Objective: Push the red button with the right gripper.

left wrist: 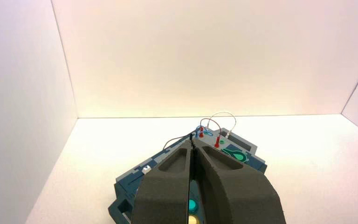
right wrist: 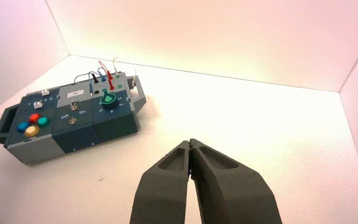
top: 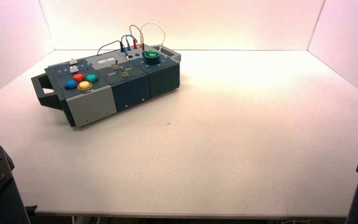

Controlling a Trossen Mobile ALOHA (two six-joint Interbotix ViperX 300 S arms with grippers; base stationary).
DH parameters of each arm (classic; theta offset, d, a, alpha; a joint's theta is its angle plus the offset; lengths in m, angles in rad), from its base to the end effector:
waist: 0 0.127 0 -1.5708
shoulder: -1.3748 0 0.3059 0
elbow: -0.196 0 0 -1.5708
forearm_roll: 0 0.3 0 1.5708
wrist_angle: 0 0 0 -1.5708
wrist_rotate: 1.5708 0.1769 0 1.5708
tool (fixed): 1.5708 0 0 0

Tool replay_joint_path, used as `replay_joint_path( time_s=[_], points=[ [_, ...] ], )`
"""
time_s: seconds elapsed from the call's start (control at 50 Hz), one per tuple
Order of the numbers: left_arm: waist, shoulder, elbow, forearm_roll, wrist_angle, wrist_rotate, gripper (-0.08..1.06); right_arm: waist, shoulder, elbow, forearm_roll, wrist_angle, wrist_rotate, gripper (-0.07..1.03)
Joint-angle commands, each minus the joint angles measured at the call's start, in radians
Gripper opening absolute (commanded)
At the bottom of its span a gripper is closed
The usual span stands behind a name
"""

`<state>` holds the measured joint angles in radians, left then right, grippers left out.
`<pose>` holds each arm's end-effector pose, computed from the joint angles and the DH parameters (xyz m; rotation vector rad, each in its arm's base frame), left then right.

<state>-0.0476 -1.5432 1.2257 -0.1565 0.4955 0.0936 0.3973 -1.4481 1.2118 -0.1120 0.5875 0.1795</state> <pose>0.1597 -0.0207 0.2581 -0.0465 0.1756 -0.1176 0.1583 0.0546 0.2328 0.0049 0.3546 0.3168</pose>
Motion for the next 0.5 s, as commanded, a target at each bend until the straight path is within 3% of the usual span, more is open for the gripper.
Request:
replay_joint_path(
  time_s=[0.02,0.4,0.5],
  points=[
    [0.009,0.015,-0.012,0.0,-0.009,0.003,-0.03,0.003,0.008,-0.034,0.002,-0.009,-0.005,-0.02],
    [0.009,0.015,-0.012,0.0,-0.011,0.003,-0.03,0.006,0.018,-0.038,0.014,-0.009,-0.006,-0.02],
    [0.009,0.018,-0.012,0.0,-0.011,0.003,-0.03,0.044,0.084,-0.051,0.048,-0.015,-0.038,-0.02]
  ],
)
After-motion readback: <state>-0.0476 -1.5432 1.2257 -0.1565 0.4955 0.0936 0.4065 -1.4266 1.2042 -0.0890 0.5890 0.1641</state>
